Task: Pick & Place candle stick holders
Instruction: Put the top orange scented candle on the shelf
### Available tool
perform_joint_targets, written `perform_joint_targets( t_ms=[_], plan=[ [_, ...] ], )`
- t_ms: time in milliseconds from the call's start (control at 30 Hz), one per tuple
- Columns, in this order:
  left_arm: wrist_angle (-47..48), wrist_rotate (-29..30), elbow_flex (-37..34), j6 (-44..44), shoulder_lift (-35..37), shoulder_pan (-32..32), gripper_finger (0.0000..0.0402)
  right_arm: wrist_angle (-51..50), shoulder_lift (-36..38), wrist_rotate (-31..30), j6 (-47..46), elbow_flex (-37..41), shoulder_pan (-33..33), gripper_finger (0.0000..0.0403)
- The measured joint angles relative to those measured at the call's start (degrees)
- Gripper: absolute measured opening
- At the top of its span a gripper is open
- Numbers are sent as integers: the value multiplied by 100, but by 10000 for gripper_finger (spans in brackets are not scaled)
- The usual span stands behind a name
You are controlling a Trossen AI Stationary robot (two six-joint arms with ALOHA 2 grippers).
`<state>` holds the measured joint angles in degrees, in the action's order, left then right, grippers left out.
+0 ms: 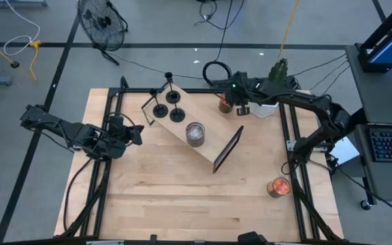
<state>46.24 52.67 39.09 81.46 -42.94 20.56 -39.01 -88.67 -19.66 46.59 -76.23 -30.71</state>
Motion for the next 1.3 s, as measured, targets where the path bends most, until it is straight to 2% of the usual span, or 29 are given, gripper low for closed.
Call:
perform_joint_targets(
  t_ms=[133, 500, 600, 733, 900, 1300],
  plan=[
    [-2, 39, 0, 30, 0, 0, 88, 242, -2, 124, -58, 0, 81, 128],
    [-3, 35, -2, 32, 0, 0, 88, -117, -8, 1608, 128, 2, -341, 125],
    [-4, 32, -1, 19, 0, 0, 88, -135, -8, 1839, 125, 56, -394, 125],
    [-2, 30, -1, -14, 0, 0, 88, -98, -8, 1838, 287, 350, -454, 125],
    [0, 17, -2, -22, -2, 0, 88, 479, -8, 1651, 435, 770, -458, 125],
    [10, -5, -1, -31, -2, 0, 88, 833, -132, 1694, 533, 1071, -571, 125]
  ],
)
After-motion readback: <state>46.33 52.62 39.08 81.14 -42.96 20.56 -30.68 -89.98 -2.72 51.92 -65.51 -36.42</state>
